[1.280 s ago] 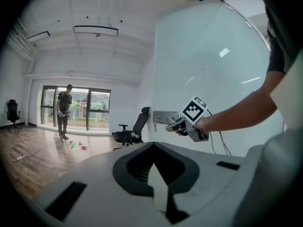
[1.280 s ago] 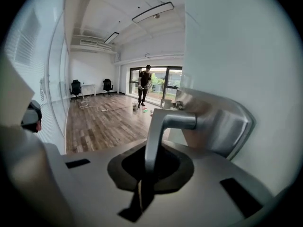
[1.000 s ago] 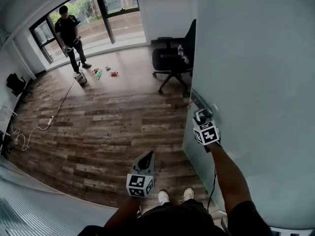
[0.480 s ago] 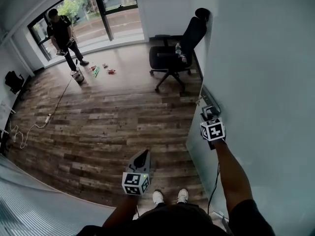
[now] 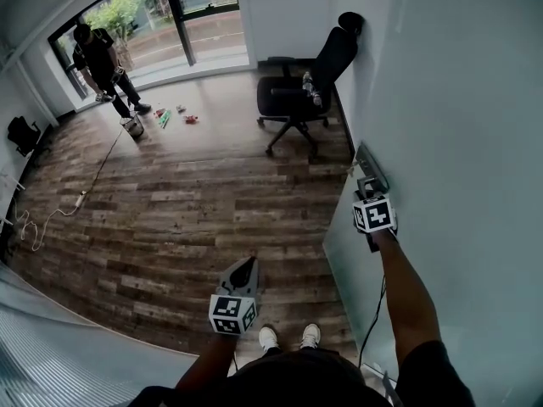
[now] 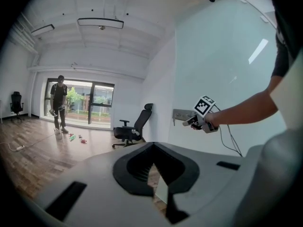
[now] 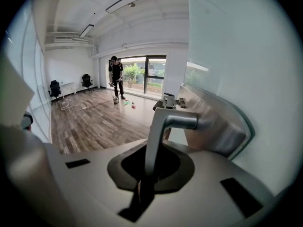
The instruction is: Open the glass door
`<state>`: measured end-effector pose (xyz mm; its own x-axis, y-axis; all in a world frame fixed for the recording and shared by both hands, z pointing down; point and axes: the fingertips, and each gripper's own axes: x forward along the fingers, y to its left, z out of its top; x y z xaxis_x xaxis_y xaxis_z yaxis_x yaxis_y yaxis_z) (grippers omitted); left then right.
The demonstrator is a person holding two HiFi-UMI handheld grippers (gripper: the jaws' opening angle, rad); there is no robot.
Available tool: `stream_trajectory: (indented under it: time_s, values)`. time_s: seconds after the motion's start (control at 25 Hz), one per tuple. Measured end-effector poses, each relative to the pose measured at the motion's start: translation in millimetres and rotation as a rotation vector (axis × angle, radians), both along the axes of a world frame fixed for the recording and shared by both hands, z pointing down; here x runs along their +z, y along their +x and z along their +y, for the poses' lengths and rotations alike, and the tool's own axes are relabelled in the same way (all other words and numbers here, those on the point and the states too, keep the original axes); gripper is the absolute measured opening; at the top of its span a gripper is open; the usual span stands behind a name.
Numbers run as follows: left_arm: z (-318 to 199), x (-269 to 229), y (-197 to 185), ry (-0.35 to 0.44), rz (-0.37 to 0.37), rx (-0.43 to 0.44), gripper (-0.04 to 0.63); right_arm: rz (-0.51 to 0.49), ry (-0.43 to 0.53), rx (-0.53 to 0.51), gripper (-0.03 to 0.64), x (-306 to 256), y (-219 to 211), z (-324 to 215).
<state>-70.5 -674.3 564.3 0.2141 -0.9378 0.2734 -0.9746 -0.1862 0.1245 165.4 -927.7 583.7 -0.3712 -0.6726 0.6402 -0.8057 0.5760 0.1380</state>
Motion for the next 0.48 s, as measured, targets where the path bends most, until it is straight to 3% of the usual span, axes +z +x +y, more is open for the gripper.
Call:
stream_trajectory:
  time_s: [0.12, 0.24, 0.48]
  values:
    - [0.6, -2.4, 1.2, 0.0, 0.011, 0.0, -0.002, 0.05, -0.013, -0.003, 0.019, -2.6, 2.7, 2.1]
    - [2.5, -8.1, -2.7, 0.008, 0.01, -0.003, -0.002, 0.025, -0.019, -0.005, 0.098, -13.8, 1.2, 5.4]
    - [16.3, -13.1, -25.1, 0.027, 0.013, -0.025, -0.002, 0.036, 0.007, 0.028, 0.144, -24.4, 5.6, 8.0]
